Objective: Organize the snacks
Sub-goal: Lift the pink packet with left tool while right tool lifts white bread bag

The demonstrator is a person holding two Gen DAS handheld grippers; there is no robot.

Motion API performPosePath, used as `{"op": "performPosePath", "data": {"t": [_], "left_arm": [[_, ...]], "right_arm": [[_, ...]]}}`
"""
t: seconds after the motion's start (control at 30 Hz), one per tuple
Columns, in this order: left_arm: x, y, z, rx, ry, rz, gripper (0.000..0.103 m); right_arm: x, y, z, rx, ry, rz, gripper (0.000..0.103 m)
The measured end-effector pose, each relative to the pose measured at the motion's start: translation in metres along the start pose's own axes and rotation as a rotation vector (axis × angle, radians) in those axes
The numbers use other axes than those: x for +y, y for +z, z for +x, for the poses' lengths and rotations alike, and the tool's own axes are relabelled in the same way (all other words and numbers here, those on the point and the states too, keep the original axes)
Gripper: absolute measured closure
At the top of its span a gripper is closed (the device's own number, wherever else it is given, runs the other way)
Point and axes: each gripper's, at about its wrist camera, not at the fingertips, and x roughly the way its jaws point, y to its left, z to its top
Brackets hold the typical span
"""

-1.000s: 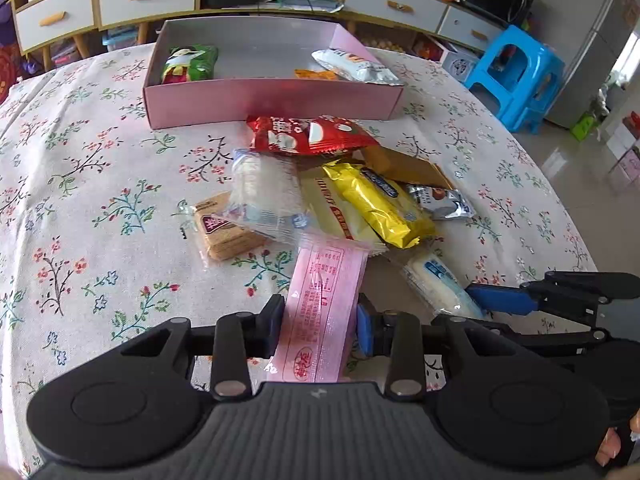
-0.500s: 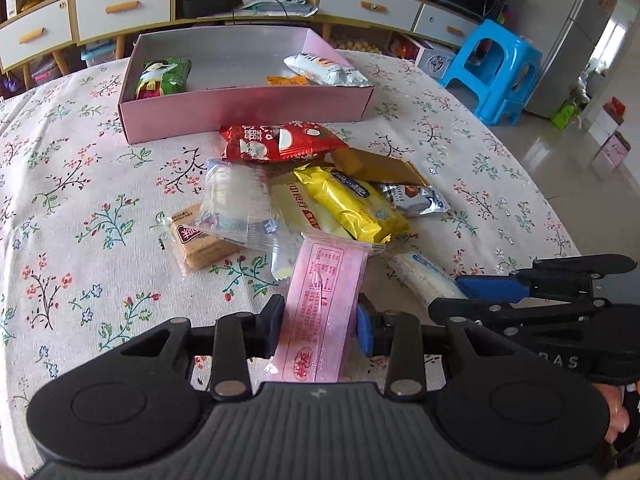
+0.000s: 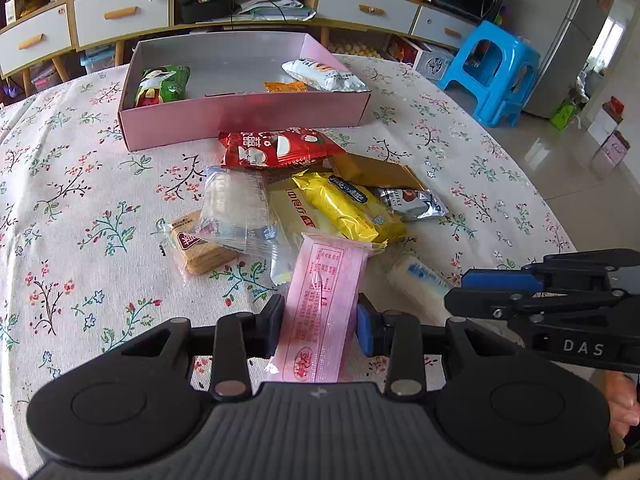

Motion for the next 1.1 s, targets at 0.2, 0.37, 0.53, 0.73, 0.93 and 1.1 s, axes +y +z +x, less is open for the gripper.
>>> {"op": "performPosePath", "data": {"t": [0.2,0.37,0.53,0.73,0.93,1.1], "left_arm": [[-0.002,0.0,-0.002,-0.006,-0.002,0.006,0.069],[-0.001,0.001,-0.004,-0.012,-0.007,0.009,0.069],[-0.008,0.003,-0.003,-0.011,-0.027,0.047,0.069],[-0.02,0.003,-0.003,-0.018,-0.006,0.113,0.069],[-0.027,0.006,-0.004,-0.017,-0.022,0.146,0.069],[-0.025,0.014,-0.008,-0.024,-0.047,0.124,0.069]], "right_arm": [[0.005,-0.003,0.003,0.013,-0.031,-0.03,0.076],[0.01,-0.005,0.008,0.025,-0.04,-0.062,0.073],[0.015,-0.007,0.008,0.027,-0.059,-0.08,0.071],[0.009,-0.016,0.01,0.053,-0.107,-0.076,0.055],[0.004,-0.019,0.012,0.045,-0.079,-0.048,0.055],[-0.006,-0.018,0.006,0.051,-0.04,0.015,0.065]]}}
